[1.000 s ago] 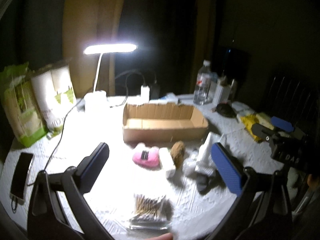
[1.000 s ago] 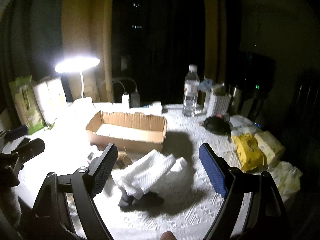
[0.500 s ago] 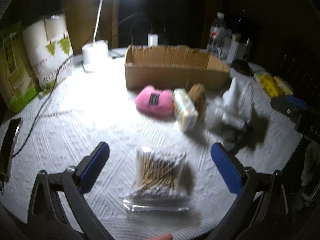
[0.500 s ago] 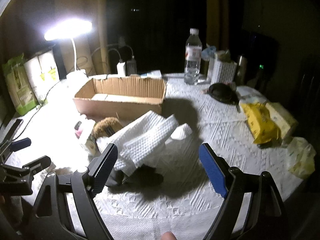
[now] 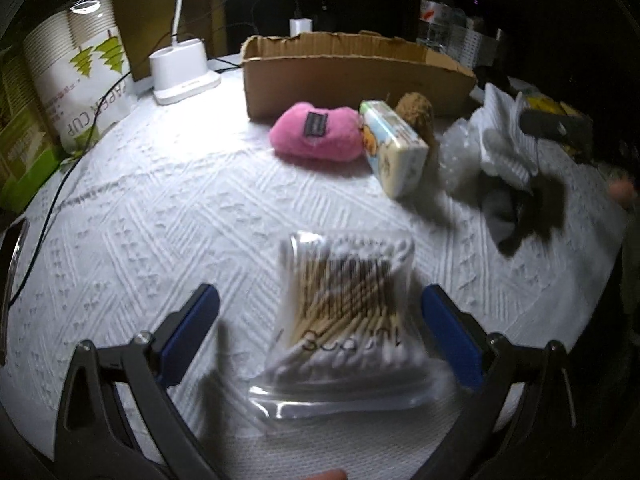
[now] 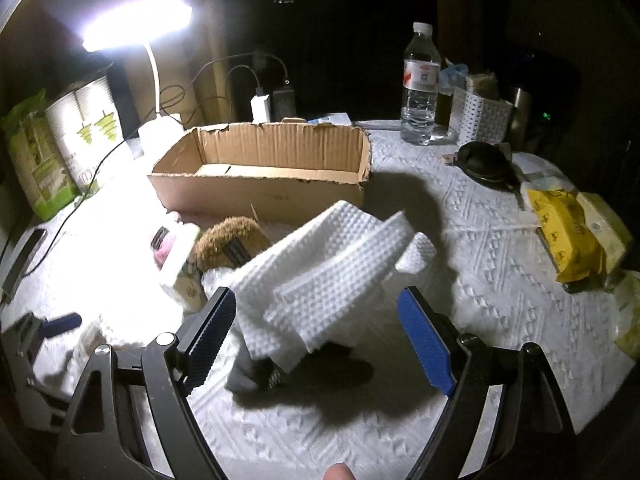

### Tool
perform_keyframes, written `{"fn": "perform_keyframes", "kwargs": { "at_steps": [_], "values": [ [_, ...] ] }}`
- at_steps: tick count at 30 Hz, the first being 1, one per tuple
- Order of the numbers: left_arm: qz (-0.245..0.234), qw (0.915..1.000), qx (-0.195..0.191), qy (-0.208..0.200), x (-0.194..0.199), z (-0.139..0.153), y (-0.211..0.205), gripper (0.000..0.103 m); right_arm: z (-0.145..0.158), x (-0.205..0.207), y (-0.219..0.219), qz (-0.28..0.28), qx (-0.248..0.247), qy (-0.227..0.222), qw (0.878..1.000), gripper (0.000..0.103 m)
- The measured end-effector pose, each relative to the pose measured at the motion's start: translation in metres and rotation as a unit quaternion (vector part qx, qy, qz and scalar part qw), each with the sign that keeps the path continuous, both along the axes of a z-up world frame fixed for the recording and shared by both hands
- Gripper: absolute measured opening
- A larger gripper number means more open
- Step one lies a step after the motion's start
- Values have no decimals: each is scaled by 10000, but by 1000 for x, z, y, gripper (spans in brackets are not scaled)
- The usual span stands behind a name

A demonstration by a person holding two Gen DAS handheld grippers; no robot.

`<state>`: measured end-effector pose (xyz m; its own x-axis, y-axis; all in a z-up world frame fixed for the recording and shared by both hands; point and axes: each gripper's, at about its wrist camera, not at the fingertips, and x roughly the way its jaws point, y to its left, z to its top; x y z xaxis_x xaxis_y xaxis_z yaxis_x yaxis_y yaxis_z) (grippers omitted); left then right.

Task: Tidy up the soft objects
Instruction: 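Grasp the clear cotton swab bag with the left tool while the right tool grasps a white waffle towel, then carry the swab bag with the left tool while the right tool carries the towel into the box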

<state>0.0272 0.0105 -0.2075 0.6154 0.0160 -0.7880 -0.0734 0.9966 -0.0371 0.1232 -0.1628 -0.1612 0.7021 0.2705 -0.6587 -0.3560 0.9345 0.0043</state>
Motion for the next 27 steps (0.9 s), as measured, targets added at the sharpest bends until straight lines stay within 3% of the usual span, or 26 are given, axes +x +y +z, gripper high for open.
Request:
{"fn": "perform_keyframes", "kwargs": {
  "at_steps": [1,5,7,10,14,16,18,27],
  "values": [
    [-46,10000,6,18,1,-1,0,86,0,3,2,-6,24,-7,10000,86],
    [-183,9998,24,5,3,-3,3,72,0,11,14,87,24,34,10000,83],
    [-192,9998,51,-25,5,-3,5,60,-2,15,20,119,6,84,9999,76],
    [-214,9998,-4,-58,7,-2,9,54,-6,20,29,169,-55,162,9997,63],
    [-234,9997,-80,-83,7,-1,13,52,-12,25,35,193,-199,249,9993,43],
    [-236,9996,-90,-96,7,0,13,51,-12,24,36,211,-231,245,9992,21],
    [-231,9996,-104,-108,8,0,13,50,-9,21,36,261,-233,190,9992,10],
    [-196,9992,-199,-284,9,17,17,49,19,6,27,392,-5,-86,9992,4]
  ]
}}
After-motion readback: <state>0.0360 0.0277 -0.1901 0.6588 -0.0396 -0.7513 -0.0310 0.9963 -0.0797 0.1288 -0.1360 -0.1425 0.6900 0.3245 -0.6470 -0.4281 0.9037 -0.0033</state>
